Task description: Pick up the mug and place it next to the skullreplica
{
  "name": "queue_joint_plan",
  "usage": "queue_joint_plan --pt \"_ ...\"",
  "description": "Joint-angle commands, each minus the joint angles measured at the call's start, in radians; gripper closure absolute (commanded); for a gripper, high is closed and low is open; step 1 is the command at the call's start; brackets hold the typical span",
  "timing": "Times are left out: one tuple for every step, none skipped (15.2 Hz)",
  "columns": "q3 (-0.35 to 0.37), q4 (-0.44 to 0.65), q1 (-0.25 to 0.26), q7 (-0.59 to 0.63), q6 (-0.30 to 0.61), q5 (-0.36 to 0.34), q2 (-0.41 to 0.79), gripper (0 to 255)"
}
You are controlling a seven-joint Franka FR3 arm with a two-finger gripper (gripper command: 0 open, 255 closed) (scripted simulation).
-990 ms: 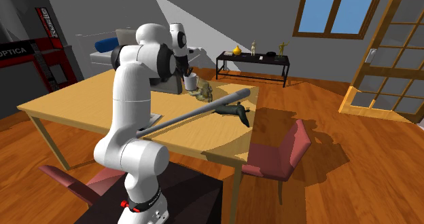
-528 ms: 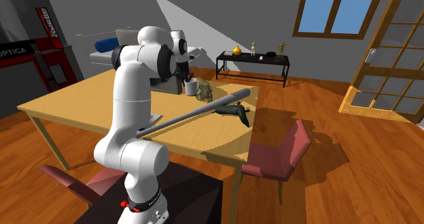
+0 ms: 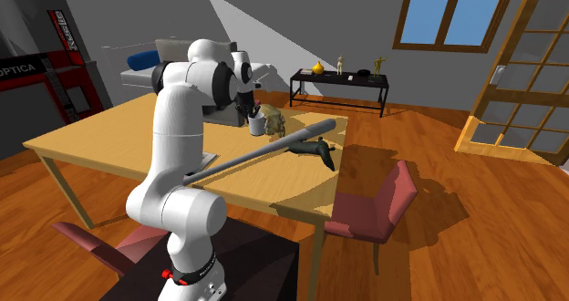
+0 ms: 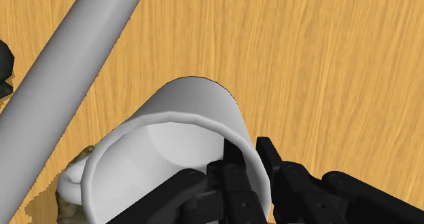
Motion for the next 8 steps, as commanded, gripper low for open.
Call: queue_joint_plan --pt "0.0 -0.017 0.001 0.004 0.025 -0.002 0.007 255" --pt "-0.001 -0.026 0.001 0.005 0.037 -0.003 0.011 255" --pt "-0.001 -0.033 0.001 0.006 0.048 -0.004 0.015 255" --pt "-0.002 -0.041 0.001 0.008 0.06 -0.005 0.019 255" --pt "-0.002 -0.048 0.001 0.009 0.071 -0.007 0.023 255" --pt "-0.003 -0.056 0.001 0.01 0.083 -0.008 0.027 255" --pt "-0.003 -0.062 0.001 0.012 0.094 -0.009 0.032 255" --pt "-0.004 -0.069 0.001 0.013 0.105 -0.01 0.036 255"
